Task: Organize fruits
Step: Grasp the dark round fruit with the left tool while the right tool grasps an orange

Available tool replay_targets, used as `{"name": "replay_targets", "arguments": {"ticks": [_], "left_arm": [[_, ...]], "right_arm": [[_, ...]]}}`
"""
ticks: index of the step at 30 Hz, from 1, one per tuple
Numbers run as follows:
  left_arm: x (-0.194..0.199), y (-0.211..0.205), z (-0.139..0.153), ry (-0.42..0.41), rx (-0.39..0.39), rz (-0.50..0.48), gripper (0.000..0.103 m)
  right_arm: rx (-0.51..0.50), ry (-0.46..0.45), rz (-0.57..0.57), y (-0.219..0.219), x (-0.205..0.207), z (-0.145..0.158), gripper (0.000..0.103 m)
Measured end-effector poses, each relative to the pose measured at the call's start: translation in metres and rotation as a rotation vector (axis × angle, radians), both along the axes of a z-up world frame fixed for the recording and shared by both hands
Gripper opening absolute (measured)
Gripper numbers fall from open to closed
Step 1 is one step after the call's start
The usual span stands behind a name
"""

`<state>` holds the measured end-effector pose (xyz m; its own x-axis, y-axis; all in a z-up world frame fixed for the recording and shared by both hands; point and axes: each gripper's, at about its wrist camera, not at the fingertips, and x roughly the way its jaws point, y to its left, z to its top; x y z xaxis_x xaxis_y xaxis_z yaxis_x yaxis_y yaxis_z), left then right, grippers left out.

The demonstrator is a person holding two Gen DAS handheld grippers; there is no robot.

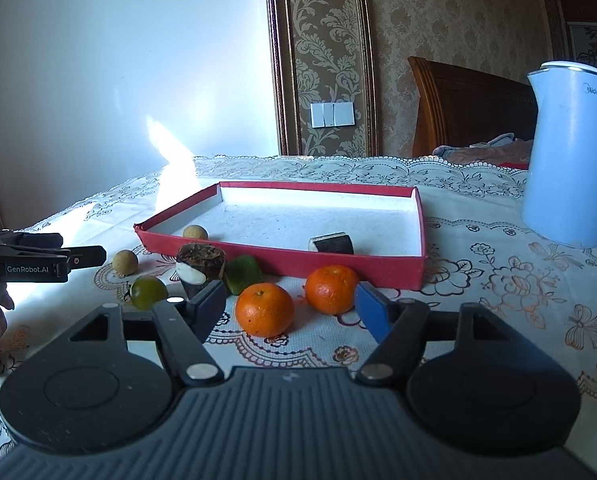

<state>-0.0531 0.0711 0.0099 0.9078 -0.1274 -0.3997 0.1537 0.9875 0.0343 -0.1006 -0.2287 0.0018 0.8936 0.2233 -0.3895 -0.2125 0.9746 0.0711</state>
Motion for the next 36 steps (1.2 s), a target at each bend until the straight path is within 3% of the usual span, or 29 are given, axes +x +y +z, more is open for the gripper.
{"name": "replay_targets", "arguments": {"ticks": [3,7,15,18,22,26,30,36], "left_arm": [[-0.003,-0.002,-0.001,-0.01,0.015,-0.001,0.092],[-0.005,-0.006,-0.004,-0.005,0.017,-0.013,0.092],[-0.004,-0.001,-0.007,0.017,-0.007,0.007,0.092],[-0.001,-0.001,-0.007,0.037,-0.003,0.007,0.092],[-0.002,-0.001,-0.007,0.039,-0.004,0.002,0.092],[-0.004,-0.002,-0.007,0.032,-0.001,-0.008,0.092],[-0.007,-0.005,-0.005,0.012,0.019,-0.027,0.092],[-0.011,-0.016,0.004,0.011,-0.032,-0.094,0.092]], "right_arm": [[-0.008,0.023,0.007,0.004,0.003,-0.001,0.07],[-0.036,0.051,0.035,0.012,0.009,-0.003,0.06],[-0.061,0.15,0.066,0.024,0.037,-0.009,0.061],[-0.064,0.189,0.074,0.03,0.049,-0.012,0.05],[-0.08,0.221,0.063,0.036,0.06,-0.016,0.05],[-0.07,0.224,0.044,0.035,0.062,-0.017,0.039],[-0.039,0.207,0.037,0.028,0.057,-0.016,0.039],[-0.006,0.186,0.007,0.012,0.037,-0.013,0.039]]}}
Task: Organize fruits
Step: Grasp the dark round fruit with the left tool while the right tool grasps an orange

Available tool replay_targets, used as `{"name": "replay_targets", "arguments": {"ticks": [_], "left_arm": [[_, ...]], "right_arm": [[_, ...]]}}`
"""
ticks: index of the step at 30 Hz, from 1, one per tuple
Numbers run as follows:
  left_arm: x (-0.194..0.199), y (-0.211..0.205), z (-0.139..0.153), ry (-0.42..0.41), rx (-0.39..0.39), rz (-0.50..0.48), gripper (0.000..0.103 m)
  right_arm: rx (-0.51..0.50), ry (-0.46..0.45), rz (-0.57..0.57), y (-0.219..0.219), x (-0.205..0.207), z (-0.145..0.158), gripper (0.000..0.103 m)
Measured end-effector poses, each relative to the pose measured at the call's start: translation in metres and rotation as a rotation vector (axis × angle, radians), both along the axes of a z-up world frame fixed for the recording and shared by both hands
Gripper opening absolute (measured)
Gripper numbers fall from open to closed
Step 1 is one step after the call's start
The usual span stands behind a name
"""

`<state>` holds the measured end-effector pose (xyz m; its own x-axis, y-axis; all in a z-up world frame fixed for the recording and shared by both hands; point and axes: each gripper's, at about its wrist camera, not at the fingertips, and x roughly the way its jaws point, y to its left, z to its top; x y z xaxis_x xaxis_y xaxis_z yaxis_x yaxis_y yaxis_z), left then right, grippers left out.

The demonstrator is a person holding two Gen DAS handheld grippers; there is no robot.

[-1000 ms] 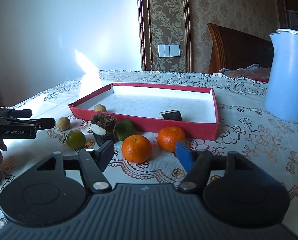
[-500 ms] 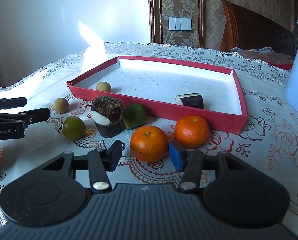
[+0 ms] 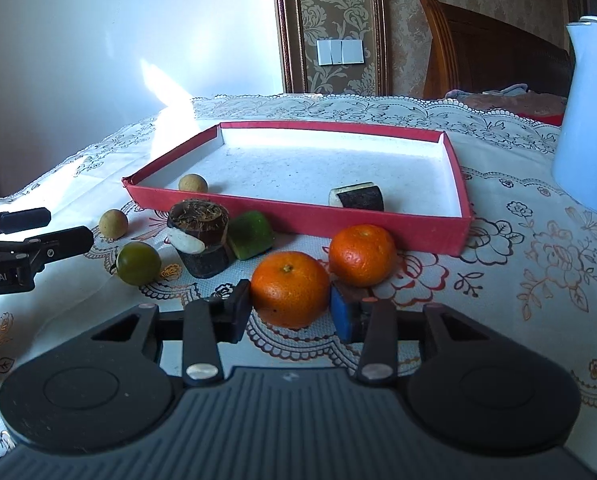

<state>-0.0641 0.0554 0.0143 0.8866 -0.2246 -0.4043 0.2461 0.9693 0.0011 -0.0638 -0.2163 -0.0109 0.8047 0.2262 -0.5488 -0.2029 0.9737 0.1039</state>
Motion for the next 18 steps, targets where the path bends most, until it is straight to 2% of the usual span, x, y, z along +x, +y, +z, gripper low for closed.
{"name": "replay_targets", "arguments": {"ticks": [7,11,13,14,16,18], "left_arm": [[-0.008,-0.055,0.019,-0.095,0.089,-0.13,0.092],[-0.01,-0.085,0.018,-0.116,0.15,-0.201,0.092],[-0.007,-0.097,0.014,-0.123,0.189,-0.202,0.091],[-0.004,-0.1,0.012,-0.113,0.19,-0.206,0.088],[0.003,-0.106,0.009,-0.073,0.179,-0.216,0.071],[0.012,-0.108,0.005,-0.04,0.181,-0.208,0.064]], "right_arm": [[0.072,0.007,-0.032,-0.023,-0.011,-0.004,0.039],[0.098,0.004,-0.035,-0.026,-0.01,-0.006,0.039],[0.11,0.0,-0.038,-0.028,-0.011,-0.006,0.039],[0.115,-0.001,-0.039,-0.029,-0.011,-0.006,0.039],[0.127,-0.002,-0.04,-0.031,-0.011,-0.006,0.039],[0.138,-0.002,-0.041,-0.033,-0.012,-0.007,0.039]]}}
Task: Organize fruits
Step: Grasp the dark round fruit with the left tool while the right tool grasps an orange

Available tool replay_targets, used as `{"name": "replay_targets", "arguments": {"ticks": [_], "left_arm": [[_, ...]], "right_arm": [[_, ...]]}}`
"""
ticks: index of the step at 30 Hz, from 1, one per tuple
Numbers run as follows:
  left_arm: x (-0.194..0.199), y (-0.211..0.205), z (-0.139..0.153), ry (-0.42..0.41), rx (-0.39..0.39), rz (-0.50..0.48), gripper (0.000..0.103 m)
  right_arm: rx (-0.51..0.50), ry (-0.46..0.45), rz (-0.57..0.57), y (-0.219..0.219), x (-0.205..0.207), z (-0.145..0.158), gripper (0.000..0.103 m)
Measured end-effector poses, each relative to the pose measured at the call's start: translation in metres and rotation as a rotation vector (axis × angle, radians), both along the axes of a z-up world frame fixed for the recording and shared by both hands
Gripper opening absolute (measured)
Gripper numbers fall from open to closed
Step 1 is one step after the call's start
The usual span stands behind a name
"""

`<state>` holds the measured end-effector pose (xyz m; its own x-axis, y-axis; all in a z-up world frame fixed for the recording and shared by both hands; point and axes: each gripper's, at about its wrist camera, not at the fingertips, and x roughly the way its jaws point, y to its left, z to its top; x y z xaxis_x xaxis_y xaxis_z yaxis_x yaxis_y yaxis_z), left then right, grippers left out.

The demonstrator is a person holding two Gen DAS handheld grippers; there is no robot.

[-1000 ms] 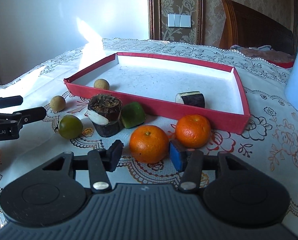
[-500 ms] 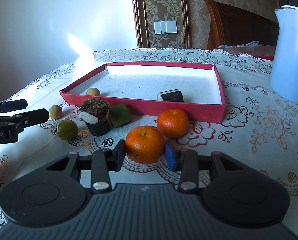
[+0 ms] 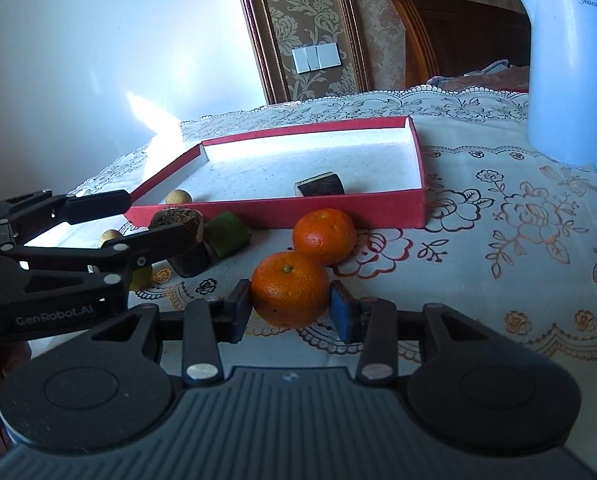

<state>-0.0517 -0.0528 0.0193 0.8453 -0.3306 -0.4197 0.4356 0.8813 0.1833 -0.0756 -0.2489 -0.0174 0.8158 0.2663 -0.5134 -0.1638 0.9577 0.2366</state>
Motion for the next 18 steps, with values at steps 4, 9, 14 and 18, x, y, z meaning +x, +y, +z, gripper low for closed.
{"name": "replay_targets", "arguments": {"ticks": [4,9,14,18], "left_arm": [[0.011,0.002,-0.006,0.046,-0.024,0.018,0.063],[0.015,-0.002,-0.011,0.05,-0.007,0.007,0.063],[0.016,-0.008,-0.015,0.056,0.024,-0.005,0.064],[0.018,-0.005,-0.015,0.062,0.011,0.007,0.064]], "right_arm": [[0.011,-0.005,0.001,-0.001,-0.001,0.0,0.039],[0.019,-0.005,0.003,-0.002,0.0,0.0,0.039],[0.024,-0.002,0.003,-0.002,0.0,0.0,0.039],[0.018,0.001,0.004,-0.001,0.001,0.0,0.039]]}}
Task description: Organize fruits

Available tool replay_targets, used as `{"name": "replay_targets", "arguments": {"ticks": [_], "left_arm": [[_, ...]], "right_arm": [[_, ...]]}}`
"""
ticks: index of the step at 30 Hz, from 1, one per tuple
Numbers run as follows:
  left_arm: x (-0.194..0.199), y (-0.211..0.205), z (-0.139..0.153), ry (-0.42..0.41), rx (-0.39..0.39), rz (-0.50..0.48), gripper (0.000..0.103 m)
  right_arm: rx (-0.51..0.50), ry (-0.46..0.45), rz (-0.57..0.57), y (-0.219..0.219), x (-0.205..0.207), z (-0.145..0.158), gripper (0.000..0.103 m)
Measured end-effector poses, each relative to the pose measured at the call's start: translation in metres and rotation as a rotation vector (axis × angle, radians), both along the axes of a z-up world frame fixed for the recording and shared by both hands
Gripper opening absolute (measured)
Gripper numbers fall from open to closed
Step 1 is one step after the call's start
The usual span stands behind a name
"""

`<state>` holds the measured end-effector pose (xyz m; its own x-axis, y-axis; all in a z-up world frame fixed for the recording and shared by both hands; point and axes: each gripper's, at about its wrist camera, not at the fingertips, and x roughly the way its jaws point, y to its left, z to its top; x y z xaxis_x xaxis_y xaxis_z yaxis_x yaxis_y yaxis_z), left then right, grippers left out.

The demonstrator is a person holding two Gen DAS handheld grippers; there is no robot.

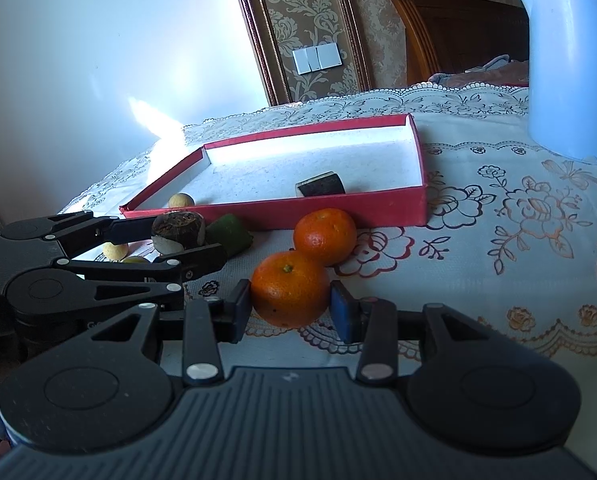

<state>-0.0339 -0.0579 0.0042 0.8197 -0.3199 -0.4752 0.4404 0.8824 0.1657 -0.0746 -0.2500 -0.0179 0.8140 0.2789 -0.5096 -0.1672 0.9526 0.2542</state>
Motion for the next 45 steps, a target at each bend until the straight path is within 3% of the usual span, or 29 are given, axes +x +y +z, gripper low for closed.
{"name": "replay_targets", "arguments": {"ticks": [5,7,13,23,30,34,45], "left_arm": [[0.004,0.005,0.004,0.0,-0.04,0.026,0.062],[0.006,0.007,0.004,0.005,-0.05,0.034,0.05],[0.008,0.01,0.003,0.02,-0.071,0.032,0.041],[0.001,0.015,0.009,0.011,-0.115,0.052,0.041],[-0.004,0.033,0.018,-0.032,-0.154,0.134,0.041],[0.001,0.046,0.014,-0.011,-0.165,0.193,0.041],[0.008,0.07,0.005,0.032,-0.173,0.314,0.041]], "right_arm": [[-0.006,0.005,-0.002,0.001,0.0,-0.001,0.039],[-0.01,0.005,-0.004,0.001,0.0,-0.001,0.039],[-0.012,0.009,-0.005,0.001,0.001,-0.001,0.039],[-0.018,0.009,-0.009,0.002,0.001,-0.001,0.039],[-0.05,0.011,-0.009,0.007,0.001,-0.001,0.039],[-0.103,-0.001,-0.017,0.015,-0.001,0.002,0.039],[-0.133,0.001,-0.015,0.049,0.005,0.006,0.039]]}}
